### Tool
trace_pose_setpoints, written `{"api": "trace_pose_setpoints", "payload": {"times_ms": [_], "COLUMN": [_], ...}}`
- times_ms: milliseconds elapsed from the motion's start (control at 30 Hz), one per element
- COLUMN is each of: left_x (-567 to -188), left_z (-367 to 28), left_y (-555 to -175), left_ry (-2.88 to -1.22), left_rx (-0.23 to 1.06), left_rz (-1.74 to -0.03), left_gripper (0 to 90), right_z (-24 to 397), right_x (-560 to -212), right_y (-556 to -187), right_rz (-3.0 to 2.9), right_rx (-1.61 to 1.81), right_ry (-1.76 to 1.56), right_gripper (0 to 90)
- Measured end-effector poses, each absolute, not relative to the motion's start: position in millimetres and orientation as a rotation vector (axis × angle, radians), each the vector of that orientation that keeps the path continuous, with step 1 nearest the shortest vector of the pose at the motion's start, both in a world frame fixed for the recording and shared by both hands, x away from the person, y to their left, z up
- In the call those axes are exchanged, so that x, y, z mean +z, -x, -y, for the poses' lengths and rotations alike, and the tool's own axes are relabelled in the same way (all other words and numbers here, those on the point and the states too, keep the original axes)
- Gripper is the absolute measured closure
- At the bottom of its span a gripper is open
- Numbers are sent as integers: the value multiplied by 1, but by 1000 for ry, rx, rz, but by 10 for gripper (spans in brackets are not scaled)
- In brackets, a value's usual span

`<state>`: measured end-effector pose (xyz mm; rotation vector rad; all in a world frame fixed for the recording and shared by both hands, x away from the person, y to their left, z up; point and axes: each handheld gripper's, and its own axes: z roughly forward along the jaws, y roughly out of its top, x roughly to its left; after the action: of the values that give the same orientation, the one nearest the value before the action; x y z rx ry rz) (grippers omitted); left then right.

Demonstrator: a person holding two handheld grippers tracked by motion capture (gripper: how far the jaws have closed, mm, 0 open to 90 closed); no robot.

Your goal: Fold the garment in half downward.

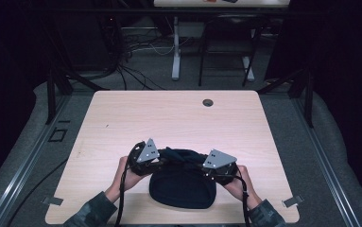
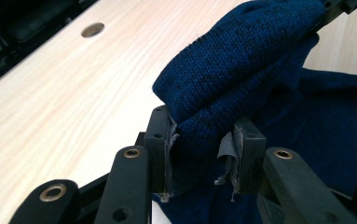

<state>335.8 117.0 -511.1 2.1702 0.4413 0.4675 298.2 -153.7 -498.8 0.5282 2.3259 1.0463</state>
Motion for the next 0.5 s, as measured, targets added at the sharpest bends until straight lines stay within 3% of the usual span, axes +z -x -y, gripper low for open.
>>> {"api": "trace_pose_setpoints", "payload": {"times_ms": [500], "left_x": [-531], "left_z": [-119], "left_y": [-319], "left_ry": [-2196], "left_rx": [381], "left_rz": [-446], "left_gripper": [657], "right_z": [154], "right_x": [-521], "right_y": [-288], "right_rz": [-2441], "right_rx": [1042], "right_ry": [-572], "right_gripper": [673]}}
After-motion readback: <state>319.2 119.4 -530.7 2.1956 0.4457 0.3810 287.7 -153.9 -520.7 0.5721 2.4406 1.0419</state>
